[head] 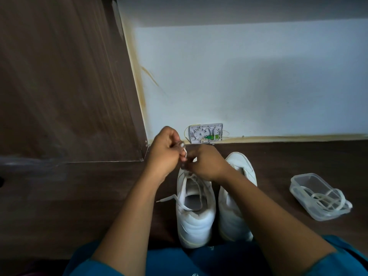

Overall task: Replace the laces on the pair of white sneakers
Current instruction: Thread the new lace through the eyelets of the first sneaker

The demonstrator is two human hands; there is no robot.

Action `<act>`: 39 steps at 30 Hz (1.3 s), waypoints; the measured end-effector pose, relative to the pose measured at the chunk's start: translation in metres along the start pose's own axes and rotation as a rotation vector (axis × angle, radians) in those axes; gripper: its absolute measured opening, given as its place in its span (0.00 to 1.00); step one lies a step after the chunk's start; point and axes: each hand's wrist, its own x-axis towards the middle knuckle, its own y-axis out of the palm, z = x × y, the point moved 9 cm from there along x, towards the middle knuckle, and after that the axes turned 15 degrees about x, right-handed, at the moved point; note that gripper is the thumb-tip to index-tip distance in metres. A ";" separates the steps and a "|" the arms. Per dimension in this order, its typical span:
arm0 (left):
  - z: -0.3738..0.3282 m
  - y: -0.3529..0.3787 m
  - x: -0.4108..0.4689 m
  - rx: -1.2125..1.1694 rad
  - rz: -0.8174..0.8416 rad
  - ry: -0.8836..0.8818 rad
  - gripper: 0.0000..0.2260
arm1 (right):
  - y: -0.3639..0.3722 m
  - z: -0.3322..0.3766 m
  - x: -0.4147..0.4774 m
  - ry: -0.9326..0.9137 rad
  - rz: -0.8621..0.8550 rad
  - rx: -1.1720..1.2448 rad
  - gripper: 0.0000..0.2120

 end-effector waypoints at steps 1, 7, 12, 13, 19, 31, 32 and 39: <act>-0.004 -0.005 -0.001 -0.084 -0.013 -0.001 0.14 | -0.004 0.003 0.001 -0.019 -0.050 0.042 0.08; 0.017 0.006 -0.024 -0.047 0.470 -0.149 0.12 | -0.057 0.045 -0.002 -0.130 -0.401 0.632 0.11; 0.003 -0.013 -0.013 -0.457 0.197 -0.153 0.19 | -0.053 0.050 0.003 -0.131 -0.299 0.573 0.03; 0.000 -0.025 -0.009 -0.632 0.116 -0.147 0.20 | -0.049 0.039 0.006 -0.062 -0.242 0.344 0.02; -0.004 -0.057 -0.005 -0.975 -0.044 -0.077 0.22 | 0.006 -0.005 -0.007 0.188 0.281 -0.407 0.12; 0.038 -0.035 -0.016 0.223 0.305 -0.353 0.12 | 0.023 -0.016 -0.008 0.244 0.143 -0.471 0.13; 0.044 -0.026 -0.020 0.466 0.391 -0.338 0.11 | 0.022 -0.016 -0.005 0.235 0.138 -0.404 0.08; 0.001 0.026 -0.026 0.280 0.519 0.025 0.10 | -0.024 -0.009 0.000 0.322 -0.151 0.989 0.17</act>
